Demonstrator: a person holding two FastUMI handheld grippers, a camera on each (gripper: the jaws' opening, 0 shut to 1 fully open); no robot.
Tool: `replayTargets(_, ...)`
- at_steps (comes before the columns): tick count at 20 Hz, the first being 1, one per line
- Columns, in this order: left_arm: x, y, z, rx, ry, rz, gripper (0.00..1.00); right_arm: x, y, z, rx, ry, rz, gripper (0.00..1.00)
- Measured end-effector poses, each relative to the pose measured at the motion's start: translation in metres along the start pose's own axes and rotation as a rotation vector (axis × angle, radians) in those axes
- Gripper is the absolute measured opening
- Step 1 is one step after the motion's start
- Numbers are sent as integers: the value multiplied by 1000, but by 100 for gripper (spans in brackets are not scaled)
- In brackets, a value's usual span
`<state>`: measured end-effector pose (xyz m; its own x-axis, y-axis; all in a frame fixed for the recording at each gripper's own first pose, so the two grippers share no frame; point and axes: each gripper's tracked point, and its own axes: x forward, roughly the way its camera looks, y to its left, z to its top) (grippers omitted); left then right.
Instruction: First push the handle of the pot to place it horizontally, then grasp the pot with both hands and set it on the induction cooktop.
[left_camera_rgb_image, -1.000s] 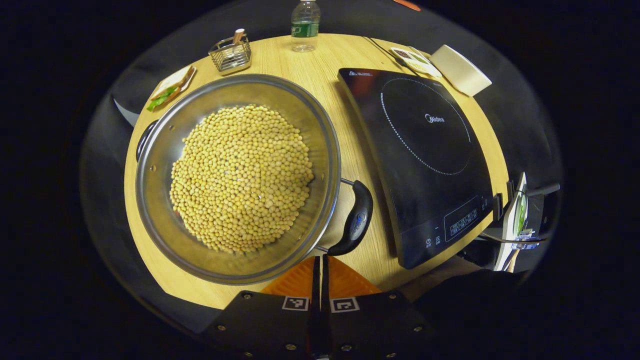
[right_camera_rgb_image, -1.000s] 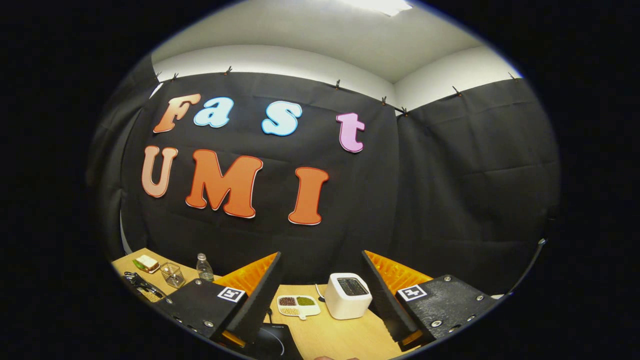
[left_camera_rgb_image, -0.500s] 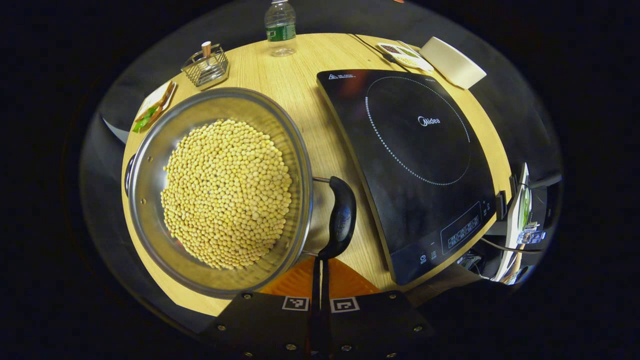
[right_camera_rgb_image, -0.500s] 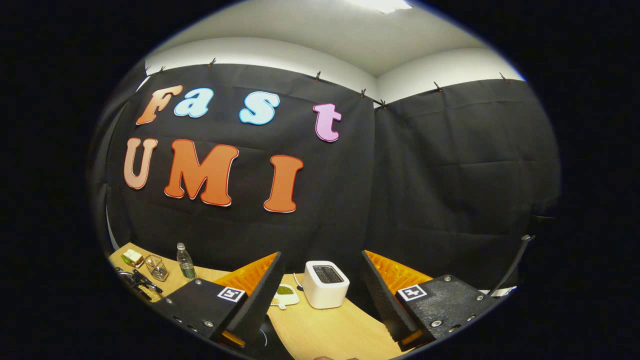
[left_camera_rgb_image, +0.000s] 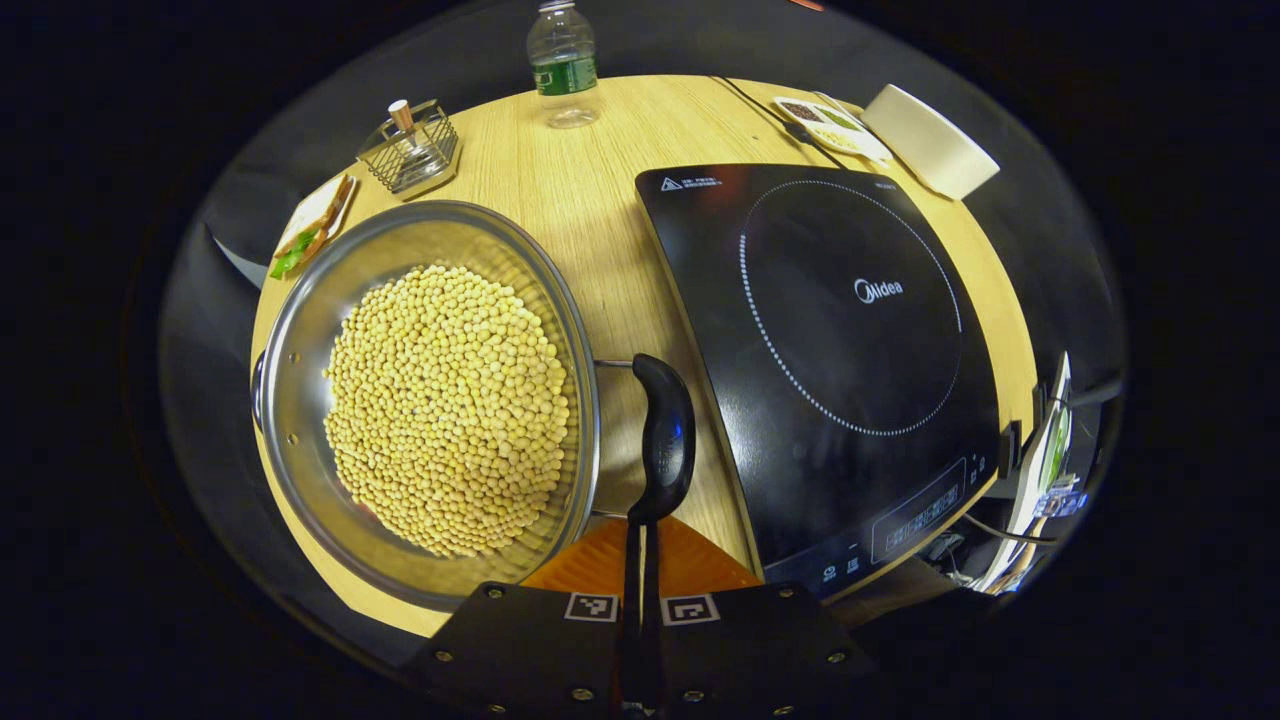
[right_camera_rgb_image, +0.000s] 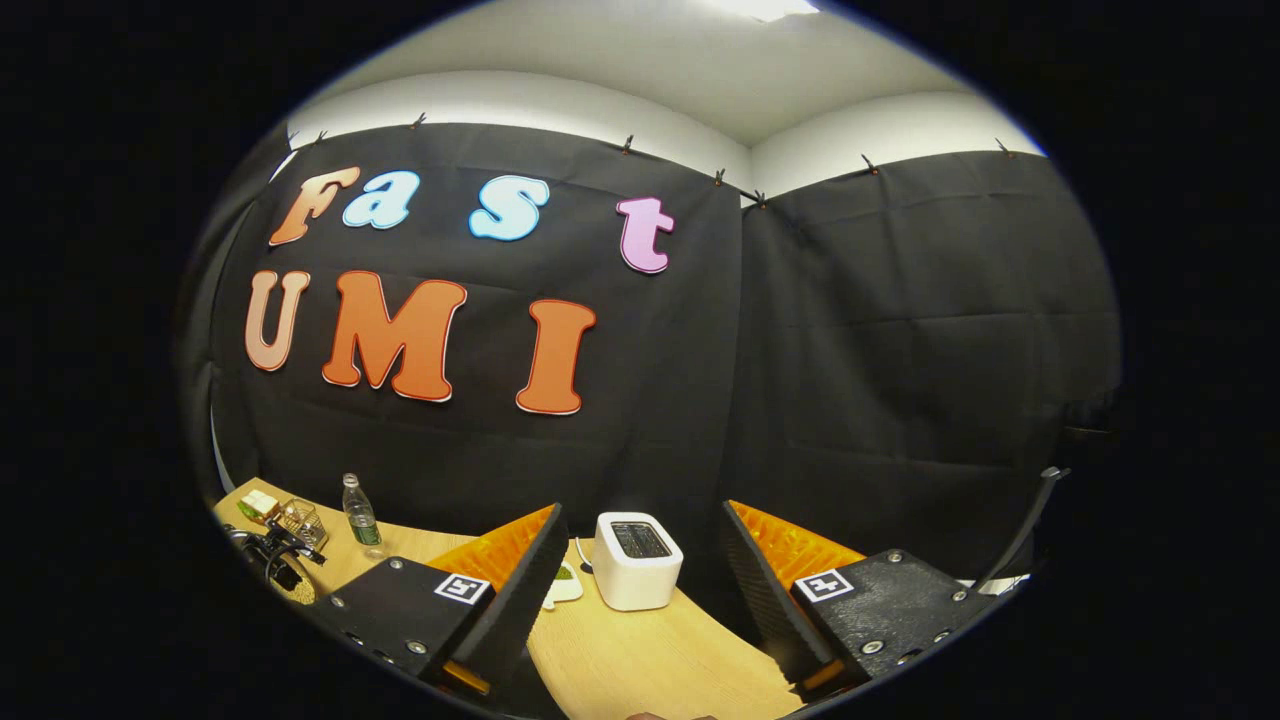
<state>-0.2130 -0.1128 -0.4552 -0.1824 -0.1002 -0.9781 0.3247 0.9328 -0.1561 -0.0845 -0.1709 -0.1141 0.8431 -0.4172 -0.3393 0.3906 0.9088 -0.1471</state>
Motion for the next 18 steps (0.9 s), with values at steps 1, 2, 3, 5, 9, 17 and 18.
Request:
replayTargets(1,1,0,1,-16,-5,3,1,2,-3,-3,4,4,3,95)
replayTargets(2,1,-3,3,-30,-10,5,1,4,-7,-7,5,9,6,95)
replayTargets(3,2,-5,5,-48,-16,8,1,6,-11,-10,7,11,12,95)
replayTargets(5,4,-6,11,-84,-29,14,1,11,-15,-13,16,17,29,95)
replayTargets(9,7,-5,28,-172,-74,31,1,20,-27,-26,14,30,65,95)
replayTargets(17,12,-3,57,-230,-144,59,1,36,-31,-40,24,50,158,95)
replayTargets(18,12,-3,58,-235,-138,67,1,38,-30,-41,21,52,165,95)
